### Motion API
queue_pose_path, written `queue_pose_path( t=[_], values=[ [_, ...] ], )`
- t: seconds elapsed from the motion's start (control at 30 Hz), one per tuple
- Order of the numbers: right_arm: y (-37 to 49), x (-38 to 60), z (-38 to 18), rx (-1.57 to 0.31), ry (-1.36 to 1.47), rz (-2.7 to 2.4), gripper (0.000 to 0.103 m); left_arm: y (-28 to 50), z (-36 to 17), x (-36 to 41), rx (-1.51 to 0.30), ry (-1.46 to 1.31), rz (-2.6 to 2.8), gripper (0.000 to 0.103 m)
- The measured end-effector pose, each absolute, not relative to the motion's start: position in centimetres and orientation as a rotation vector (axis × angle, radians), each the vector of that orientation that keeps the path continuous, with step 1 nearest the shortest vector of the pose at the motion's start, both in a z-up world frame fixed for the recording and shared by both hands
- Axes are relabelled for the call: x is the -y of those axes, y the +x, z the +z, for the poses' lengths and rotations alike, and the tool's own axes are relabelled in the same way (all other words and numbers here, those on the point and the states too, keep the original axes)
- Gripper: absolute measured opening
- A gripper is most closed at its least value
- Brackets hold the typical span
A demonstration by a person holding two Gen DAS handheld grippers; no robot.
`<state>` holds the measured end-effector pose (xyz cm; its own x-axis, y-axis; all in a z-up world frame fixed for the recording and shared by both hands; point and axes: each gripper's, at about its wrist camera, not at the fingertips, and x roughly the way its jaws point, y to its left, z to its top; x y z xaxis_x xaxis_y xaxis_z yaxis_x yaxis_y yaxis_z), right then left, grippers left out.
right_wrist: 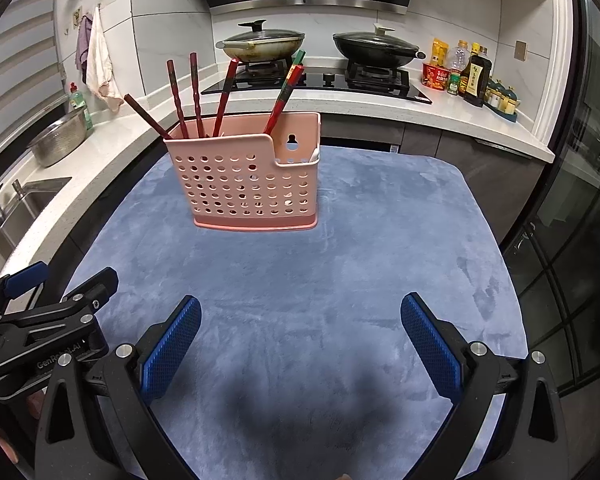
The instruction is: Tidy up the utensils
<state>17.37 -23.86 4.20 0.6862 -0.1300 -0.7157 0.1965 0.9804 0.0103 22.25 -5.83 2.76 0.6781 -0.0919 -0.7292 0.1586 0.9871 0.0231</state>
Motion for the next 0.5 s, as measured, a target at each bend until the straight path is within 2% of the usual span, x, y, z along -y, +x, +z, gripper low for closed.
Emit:
queue_pose_path(
  t=[0.5],
  values=[
    [17.60,23.89,4.06,-0.796,0.093,-0.186,0.096,22.74,2.86,5.57,-0.816,0.090,-0.119,0.096]
  ],
)
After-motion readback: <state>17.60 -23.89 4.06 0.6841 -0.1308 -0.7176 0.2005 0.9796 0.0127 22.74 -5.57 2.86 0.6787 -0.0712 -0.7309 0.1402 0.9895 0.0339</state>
